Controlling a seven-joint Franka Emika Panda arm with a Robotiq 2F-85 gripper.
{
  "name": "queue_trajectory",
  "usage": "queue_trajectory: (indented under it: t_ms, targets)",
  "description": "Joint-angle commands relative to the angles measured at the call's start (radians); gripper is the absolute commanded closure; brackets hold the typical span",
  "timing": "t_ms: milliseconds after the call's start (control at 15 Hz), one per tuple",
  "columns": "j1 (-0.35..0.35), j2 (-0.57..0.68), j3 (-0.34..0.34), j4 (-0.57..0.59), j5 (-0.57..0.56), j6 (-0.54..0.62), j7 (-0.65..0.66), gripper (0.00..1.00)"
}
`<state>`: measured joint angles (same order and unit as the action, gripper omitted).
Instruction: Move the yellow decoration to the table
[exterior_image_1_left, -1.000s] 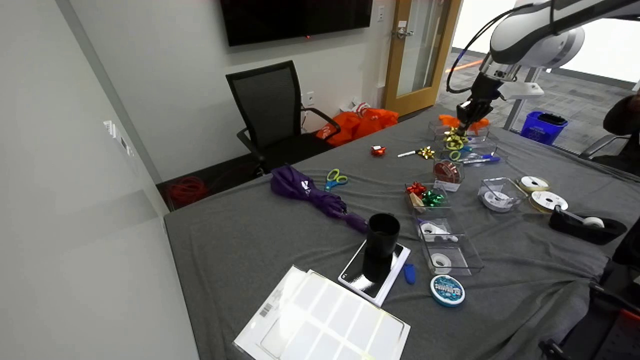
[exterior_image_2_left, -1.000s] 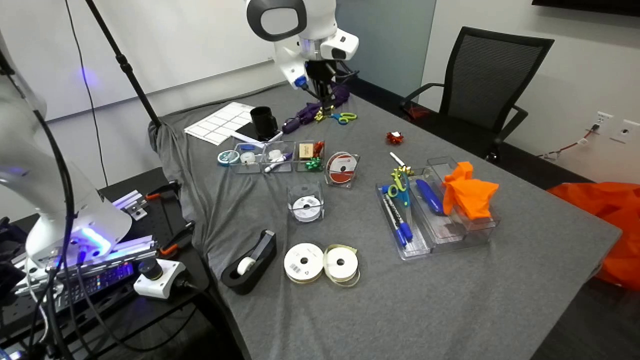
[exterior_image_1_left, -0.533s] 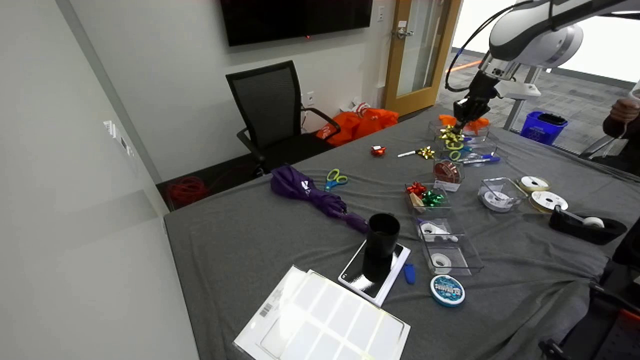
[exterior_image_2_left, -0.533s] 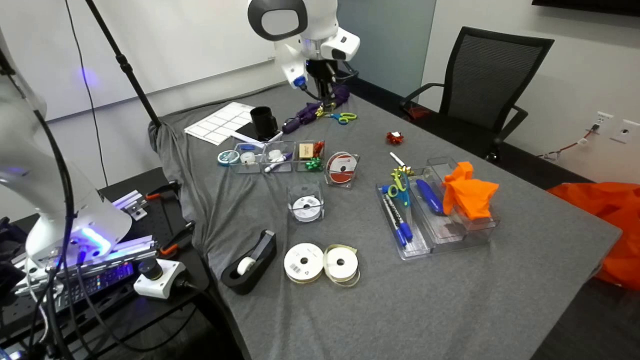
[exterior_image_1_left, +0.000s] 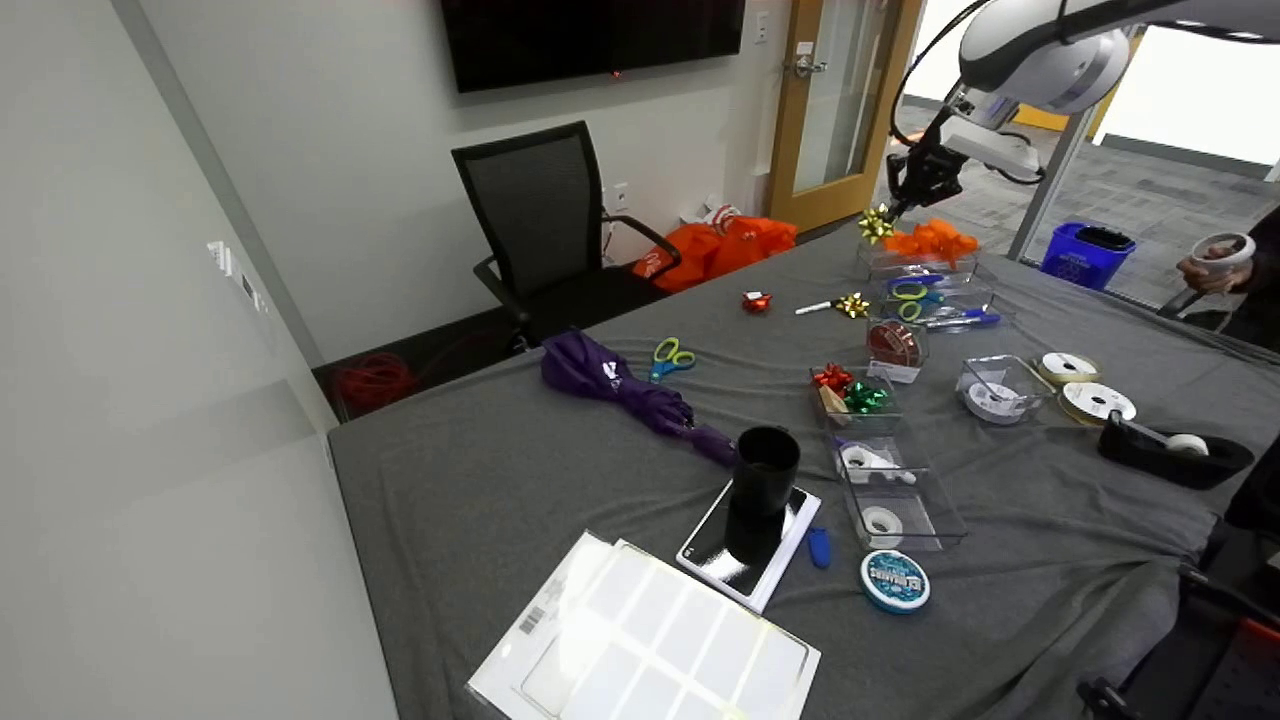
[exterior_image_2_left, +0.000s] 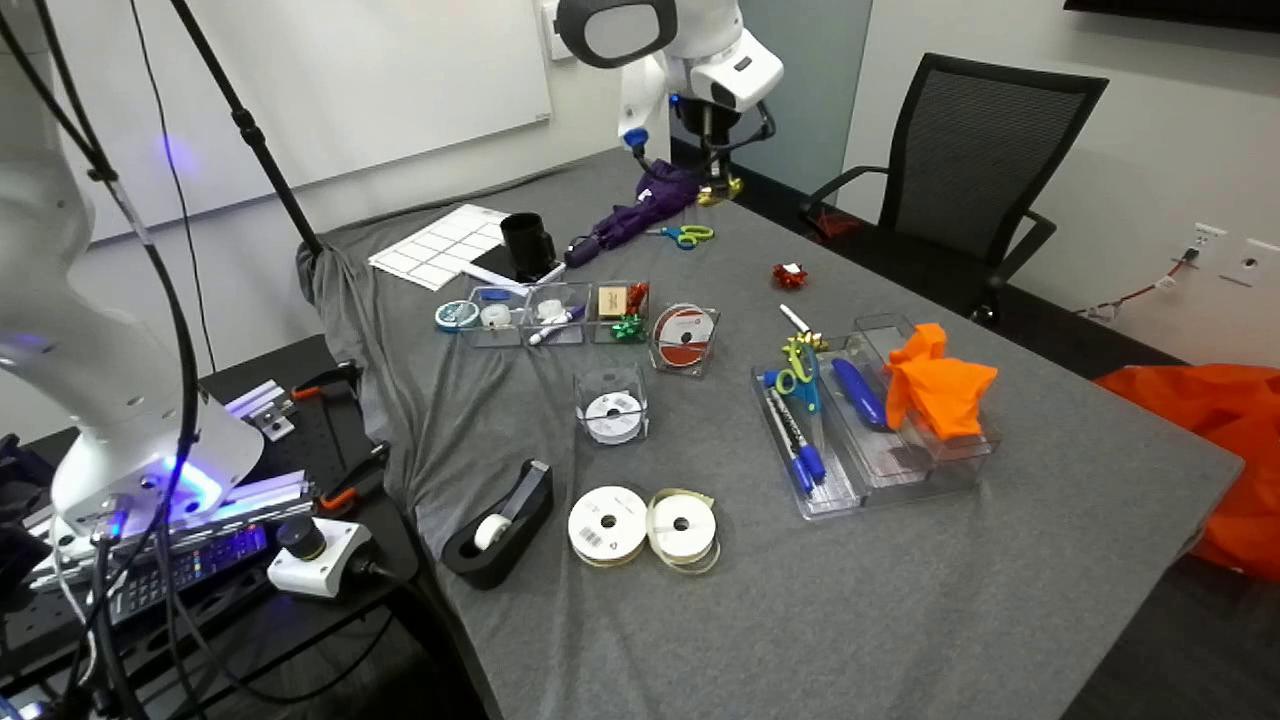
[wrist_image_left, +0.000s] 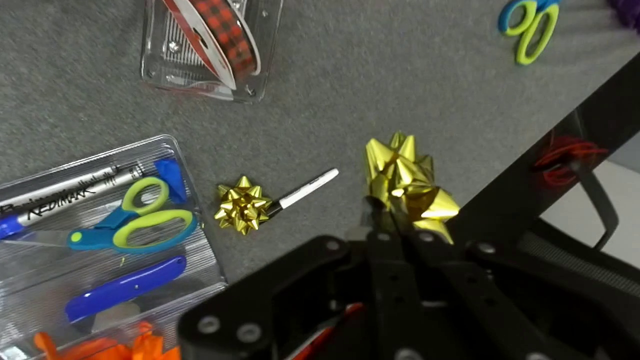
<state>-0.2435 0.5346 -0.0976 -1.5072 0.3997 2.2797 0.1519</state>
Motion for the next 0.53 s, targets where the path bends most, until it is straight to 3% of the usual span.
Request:
queue_trajectory:
  t_ms: [0, 467]
  targets:
    - [0.003, 0.179, -0.035, 0.193, -0.013, 0.015, 0.199, 1.0]
    - [-0.015, 0.438, -0.051, 0.4, -0.028, 0.061, 0.356, 1.0]
